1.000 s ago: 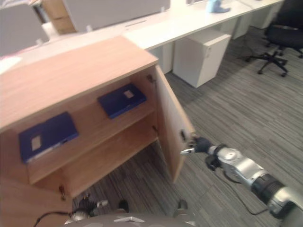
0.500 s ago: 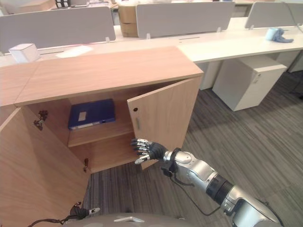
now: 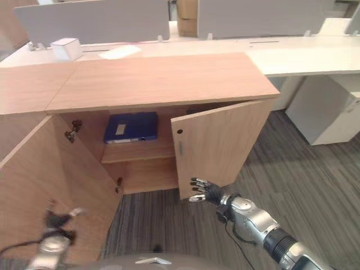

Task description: Put the empty folder in the office cabinet

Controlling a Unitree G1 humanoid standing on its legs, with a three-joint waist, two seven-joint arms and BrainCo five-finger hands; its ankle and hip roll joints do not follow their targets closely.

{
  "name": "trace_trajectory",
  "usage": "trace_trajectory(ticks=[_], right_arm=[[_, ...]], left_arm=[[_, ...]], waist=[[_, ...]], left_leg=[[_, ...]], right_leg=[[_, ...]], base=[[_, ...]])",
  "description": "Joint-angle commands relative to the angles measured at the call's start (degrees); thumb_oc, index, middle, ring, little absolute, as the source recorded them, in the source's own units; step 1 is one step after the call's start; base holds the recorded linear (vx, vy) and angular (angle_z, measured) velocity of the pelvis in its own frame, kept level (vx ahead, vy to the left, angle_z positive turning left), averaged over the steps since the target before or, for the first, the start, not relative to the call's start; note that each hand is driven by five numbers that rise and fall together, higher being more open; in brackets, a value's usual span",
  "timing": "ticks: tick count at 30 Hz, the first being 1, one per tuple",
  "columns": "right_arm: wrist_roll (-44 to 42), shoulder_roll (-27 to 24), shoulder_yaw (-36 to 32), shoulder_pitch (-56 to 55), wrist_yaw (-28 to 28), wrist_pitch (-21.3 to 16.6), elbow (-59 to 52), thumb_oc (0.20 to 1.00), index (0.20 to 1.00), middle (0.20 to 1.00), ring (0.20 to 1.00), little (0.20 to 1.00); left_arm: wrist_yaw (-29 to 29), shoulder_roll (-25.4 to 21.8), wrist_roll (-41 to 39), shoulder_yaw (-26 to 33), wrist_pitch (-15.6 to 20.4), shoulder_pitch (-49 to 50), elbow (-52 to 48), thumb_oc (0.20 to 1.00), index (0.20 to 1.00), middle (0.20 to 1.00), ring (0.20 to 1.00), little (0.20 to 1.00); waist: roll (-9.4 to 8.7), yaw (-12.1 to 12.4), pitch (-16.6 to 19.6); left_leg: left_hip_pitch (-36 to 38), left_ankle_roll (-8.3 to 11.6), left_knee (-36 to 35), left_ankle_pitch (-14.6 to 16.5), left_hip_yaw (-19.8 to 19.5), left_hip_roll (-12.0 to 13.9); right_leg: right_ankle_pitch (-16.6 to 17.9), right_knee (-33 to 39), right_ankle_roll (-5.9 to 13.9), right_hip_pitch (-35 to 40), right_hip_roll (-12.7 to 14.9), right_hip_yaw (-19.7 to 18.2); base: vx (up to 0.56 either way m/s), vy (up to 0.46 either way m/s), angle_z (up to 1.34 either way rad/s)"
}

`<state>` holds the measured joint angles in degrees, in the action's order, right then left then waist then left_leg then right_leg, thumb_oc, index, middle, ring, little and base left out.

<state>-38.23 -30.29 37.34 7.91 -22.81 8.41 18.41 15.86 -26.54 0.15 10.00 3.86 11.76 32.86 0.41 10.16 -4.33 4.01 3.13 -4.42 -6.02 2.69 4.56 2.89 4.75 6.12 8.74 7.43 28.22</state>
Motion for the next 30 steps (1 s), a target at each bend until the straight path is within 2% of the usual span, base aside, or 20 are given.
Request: trace_trajectory(ticks=[1, 2, 3, 6, 7, 8, 9, 11, 12, 17, 18, 20, 23, 26, 30], right_arm=[[1.6, 4.5, -0.7, 1.2, 1.4, -4.3, 1.2, 1.0, 1.0, 1.0, 1.0, 1.0], [2.0, 5.4, -1.2, 1.3, 1.9, -4.4, 2.4, 1.0, 1.0, 1.0, 1.0, 1.0], [2.8, 7.5, -1.9, 1.3, 2.8, -4.4, 4.5, 1.0, 1.0, 1.0, 1.0, 1.0], [3.2, 8.9, -1.9, 1.7, 3.2, -4.3, 5.9, 1.0, 1.0, 1.0, 1.0, 1.0], [4.2, 11.3, -2.2, 2.0, 3.9, -4.2, 8.5, 1.0, 1.0, 1.0, 1.0, 1.0], [4.2, 11.3, -2.2, 2.0, 3.9, -4.2, 8.5, 1.0, 1.0, 1.0, 1.0, 1.0], [5.1, 12.7, -2.5, 2.0, 4.3, -3.9, 10.3, 1.0, 1.0, 1.0, 1.0, 1.0], [6.0, 14.3, -2.1, 2.2, 4.6, -4.0, 11.7, 1.0, 1.0, 1.0, 1.0, 1.0], [7.0, 15.2, -1.9, 2.0, 4.6, -4.0, 12.4, 1.0, 1.0, 1.0, 1.0, 1.0], [9.0, 15.8, -2.9, 0.9, 5.1, -4.8, 13.2, 1.0, 1.0, 1.0, 1.0, 1.0], [9.3, 15.8, -3.6, 0.1, 4.6, -4.5, 12.6, 1.0, 1.0, 1.0, 1.0, 1.0], [9.8, 15.6, -3.9, -0.4, 4.6, -4.2, 12.4, 1.0, 1.0, 1.0, 1.0, 1.0], [11.1, 15.1, -6.0, -1.3, 4.6, -3.4, 12.1, 1.0, 1.0, 1.0, 1.0, 1.0], [10.8, 14.3, -7.7, -1.4, 4.1, -2.3, 10.6, 1.0, 1.0, 1.0, 1.0, 1.0], [9.7, 14.0, -7.8, -1.3, 4.0, -2.1, 9.9, 1.0, 1.0, 1.0, 1.0, 1.0]], left_arm=[[6.5, -9.7, 6.7, 4.8, 1.2, -0.8, 0.1, 1.0, 1.0, 1.0, 1.0, 1.0], [7.6, -11.2, 8.4, 6.7, 0.6, -0.1, -1.6, 1.0, 1.0, 1.0, 1.0, 1.0], [9.9, -13.9, 12.2, 12.0, -0.9, 2.6, -6.2, 1.0, 1.0, 1.0, 1.0, 1.0], [10.5, -15.3, 14.8, 15.2, -2.5, 4.6, -8.9, 1.0, 1.0, 1.0, 1.0, 1.0], [11.1, -18.4, 20.0, 20.2, -4.9, 7.5, -12.6, 1.0, 1.0, 1.0, 1.0, 1.0], [11.1, -18.3, 20.0, 20.2, -4.9, 7.6, -12.6, 1.0, 1.0, 1.0, 1.0, 1.0], [12.1, -21.0, 24.6, 23.7, -6.5, 9.4, -14.9, 1.0, 1.0, 1.0, 1.0, 1.0], [12.4, -22.9, 28.4, 27.7, -8.0, 11.7, -18.3, 1.0, 1.0, 1.0, 1.0, 1.0], [12.8, -23.7, 31.7, 30.9, -8.7, 13.2, -22.5, 1.0, 1.0, 1.0, 1.0, 1.0], [12.5, -23.7, 36.6, 34.7, -9.0, 15.1, -29.7, 1.0, 1.0, 1.0, 1.0, 1.0], [12.5, -23.4, 37.8, 36.4, -10.2, 16.0, -30.8, 1.0, 1.0, 1.0, 1.0, 1.0], [11.8, -22.4, 37.6, 37.4, -10.8, 16.9, -31.3, 1.0, 1.0, 1.0, 1.0, 1.0], [10.6, -17.8, 33.5, 38.7, -11.1, 17.8, -29.8, 1.0, 1.0, 1.0, 1.0, 1.0], [8.7, -13.7, 25.2, 35.3, -9.4, 16.7, -24.3, 1.0, 1.0, 1.0, 1.0, 1.0], [7.7, -12.6, 20.8, 31.8, -7.4, 15.0, -21.0, 1.0, 1.0, 1.0, 1.0, 1.0]], waist=[[-2.83, 2.2, 0.2], [-2.82, 2.8, 0.2], [-2.81, 3.6, 0.3], [-2.9, 3.9, 0.5], [-2.66, 4.3, 0.7], [-2.68, 4.3, 0.7], [-2.21, 5.0, 0.8], [-2.39, 5.2, 1.0], [-2.41, 5.7, 1.1], [-2.36, 5.8, 1.3], [-2.34, 6.1, 1.5], [-2.3, 6.1, 1.6], [-2.04, 6.4, 1.6], [-1.75, 6.2, 1.5], [-1.53, 6.0, 1.3]], left_leg=[[-1.7, 2.57, -0.3, 5.7, 0.0, -1.5], [-1.7, 2.6, -0.3, 5.7, -0.1, -1.5], [-1.8, 2.61, -0.3, 5.7, -0.3, -1.5], [-1.8, 2.6, -0.3, 5.8, -0.3, -1.6], [-1.7, 2.6, -0.3, 5.9, -0.3, -1.5], [-1.7, 2.6, -0.3, 5.9, -0.3, -1.5], [-1.6, 2.57, -0.3, 6.0, -0.4, -1.5], [-1.5, 2.56, -0.3, 6.2, -0.2, -1.4], [-1.3, 2.57, -0.3, 6.3, -0.4, -1.4], [-1.2, 2.63, -0.3, 6.4, -0.8, -1.5], [-1.1, 2.63, -0.3, 6.4, -1.1, -1.6], [-1.0, 2.62, -0.3, 6.4, -1.2, -1.6], [-1.0, 2.64, -0.2, 6.3, -1.3, -1.7], [-0.9, 2.58, -0.1, 6.0, -1.4, -1.6], [-0.7, 2.54, -0.1, 5.9, -1.4, -1.6]], right_leg=[[-6.0, -2.9, -0.28, -3.0, 1.4, 1.7], [-6.0, -2.8, -0.23, -2.9, 1.4, 1.9], [-6.0, -2.6, -0.15, -2.7, 1.4, 2.1], [-6.0, -2.4, -0.11, -2.6, 1.4, 2.2], [-5.9, -2.2, -0.08, -2.4, 1.4, 2.2], [-5.9, -2.2, -0.08, -2.4, 1.4, 2.2], [-6.0, -2.1, -0.09, -2.3, 1.2, 2.1], [-6.0, -2.0, -0.15, -2.1, 1.1, 2.0], [-6.0, -1.9, -0.21, -1.9, 1.1, 2.1], [-6.1, -1.7, -0.23, -1.5, 1.2, 2.5], [-6.2, -1.7, -0.24, -1.3, 1.2, 2.6], [-6.3, -1.7, -0.28, -1.1, 1.2, 2.8], [-6.5, -1.5, -0.45, -0.9, 1.0, 2.9], [-6.6, -1.2, -0.76, -0.6, 0.8, 2.9], [-6.7, -1.2, -0.87, -0.5, 0.7, 2.7]], base=[[0.03, -0.021, 0.26], [0.03, -0.022, 0.18], [0.02, -0.015, 0.06], [0.02, -0.001, 0.02], [0.02, 0.004, 0.05], [0.0, 0.0, 0.0], [0.0, 0.0, 0.0], [0.0, 0.0, 0.0], [0.0, 0.0, 0.0], [0.0, -0.016, 0.08], [0.01, -0.018, 0.06], [0.0, 0.0, 0.0], [0.0, 0.0, 0.0], [0.0, 0.0, 0.0], [0.0, 0.002, 0.03]])
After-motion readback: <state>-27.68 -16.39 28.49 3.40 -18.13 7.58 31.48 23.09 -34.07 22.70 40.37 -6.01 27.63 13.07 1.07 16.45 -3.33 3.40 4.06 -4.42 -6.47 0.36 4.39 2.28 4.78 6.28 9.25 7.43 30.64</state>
